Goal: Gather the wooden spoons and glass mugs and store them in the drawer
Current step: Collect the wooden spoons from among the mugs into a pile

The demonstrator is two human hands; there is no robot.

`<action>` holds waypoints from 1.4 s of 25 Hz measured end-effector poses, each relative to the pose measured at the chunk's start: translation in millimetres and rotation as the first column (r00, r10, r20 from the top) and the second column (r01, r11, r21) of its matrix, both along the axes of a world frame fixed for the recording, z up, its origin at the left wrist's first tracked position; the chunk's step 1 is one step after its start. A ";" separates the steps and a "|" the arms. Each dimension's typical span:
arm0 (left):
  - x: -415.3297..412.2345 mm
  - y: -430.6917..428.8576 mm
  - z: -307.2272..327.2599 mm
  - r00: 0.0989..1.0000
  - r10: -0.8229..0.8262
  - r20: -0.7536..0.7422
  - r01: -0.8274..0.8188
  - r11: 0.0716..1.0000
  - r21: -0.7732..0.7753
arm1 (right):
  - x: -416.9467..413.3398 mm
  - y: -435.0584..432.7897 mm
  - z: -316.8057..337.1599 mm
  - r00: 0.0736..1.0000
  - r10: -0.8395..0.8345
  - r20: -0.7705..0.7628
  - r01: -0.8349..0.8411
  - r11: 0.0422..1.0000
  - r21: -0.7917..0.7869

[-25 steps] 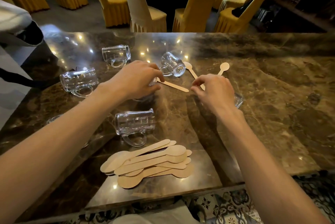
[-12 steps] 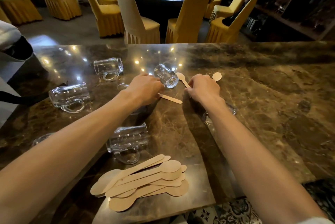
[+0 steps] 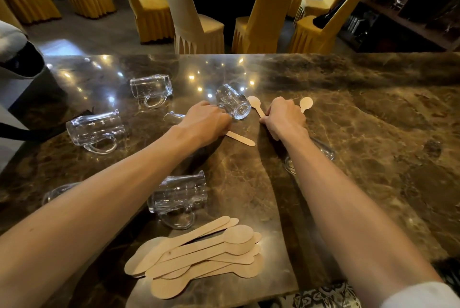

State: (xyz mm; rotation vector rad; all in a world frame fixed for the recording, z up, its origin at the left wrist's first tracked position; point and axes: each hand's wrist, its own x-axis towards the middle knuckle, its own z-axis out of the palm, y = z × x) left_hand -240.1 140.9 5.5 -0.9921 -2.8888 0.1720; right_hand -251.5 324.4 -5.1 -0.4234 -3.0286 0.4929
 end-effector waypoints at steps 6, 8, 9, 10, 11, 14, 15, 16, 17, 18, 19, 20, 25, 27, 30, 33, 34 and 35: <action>2.5 -4.0 1.6 0.999 -0.030 0.033 0.028 0.997 0.075 | -0.5 -2.3 -4.2 1.000 0.003 -0.031 -0.006 0.994 -0.107; 4.8 -4.6 2.0 0.997 -0.065 0.033 0.061 0.992 0.108 | 1.1 -1.1 -2.9 0.997 -0.011 -0.074 0.002 0.993 -0.122; 6.2 -5.1 2.4 0.996 -0.082 0.034 0.077 0.989 0.126 | 2.2 -1.2 -1.6 0.995 -0.014 -0.100 0.002 0.993 -0.120; 7.6 -5.7 3.2 0.995 -0.096 0.036 0.090 0.985 0.146 | 3.4 -1.7 0.0 0.992 -0.009 -0.125 -0.006 0.993 -0.117; 9.3 -6.7 4.3 0.993 -0.109 0.036 0.102 0.981 0.166 | 5.3 -2.6 2.0 0.989 0.001 -0.150 -0.018 0.994 -0.111; 15.7 -8.1 11.2 0.989 -0.147 0.010 0.141 0.964 0.225 | 13.5 -3.9 11.2 0.971 0.028 -0.239 -0.055 0.993 -0.106; 18.7 -8.3 14.9 0.987 -0.160 -0.006 0.156 0.952 0.262 | 17.5 -3.0 14.6 0.962 0.032 -0.271 -0.063 0.992 -0.108; 22.3 -8.2 19.2 0.985 -0.172 -0.027 0.172 0.937 0.305 | 22.2 -2.2 18.3 0.954 0.034 -0.298 -0.071 0.991 -0.112; 26.4 -8.7 24.2 0.982 -0.182 -0.054 0.189 0.920 0.344 | 27.9 -1.6 21.4 0.947 0.040 -0.320 -0.081 0.990 -0.117; 31.0 -9.7 29.0 0.979 -0.187 -0.081 0.204 0.905 0.373 | 33.9 -1.5 24.3 0.941 0.051 -0.336 -0.098 0.988 -0.123; 35.8 -11.7 33.7 0.977 -0.187 -0.105 0.213 0.894 0.394 | 40.2 -2.3 26.8 0.936 0.067 -0.345 -0.117 0.985 -0.129; 40.9 -14.5 38.1 0.975 -0.185 -0.124 0.220 0.886 0.409 | 46.7 -4.2 29.2 0.934 0.083 -0.347 -0.138 0.981 -0.135; 67.9 -27.9 53.8 0.966 -0.192 -0.173 0.249 0.871 0.424 | 77.3 -12.1 45.9 0.924 0.167 -0.344 -0.226 0.964 -0.139; 78.0 -32.6 56.3 0.964 -0.192 -0.182 0.253 0.873 0.418 | 88.9 -15.6 50.5 0.918 0.196 -0.345 -0.263 0.952 -0.158; 92.4 -39.9 57.6 0.968 -0.174 -0.179 0.235 0.873 0.426 | 106.2 -22.8 53.1 0.902 0.242 -0.357 -0.318 0.933 -0.170; 106.5 -45.5 57.2 0.975 -0.141 -0.174 0.204 0.880 0.429 | 121.3 -28.6 54.1 0.882 0.290 -0.371 -0.367 0.917 -0.154; 111.9 -47.2 56.6 0.975 -0.131 -0.178 0.197 0.880 0.432 | 126.1 -30.2 54.8 0.873 0.312 -0.373 -0.385 0.913 -0.137; 117.6 -49.7 56.0 0.975 -0.125 -0.182 0.194 0.879 0.435 | 130.8 -31.9 55.1 0.865 0.336 -0.372 -0.404 0.907 -0.121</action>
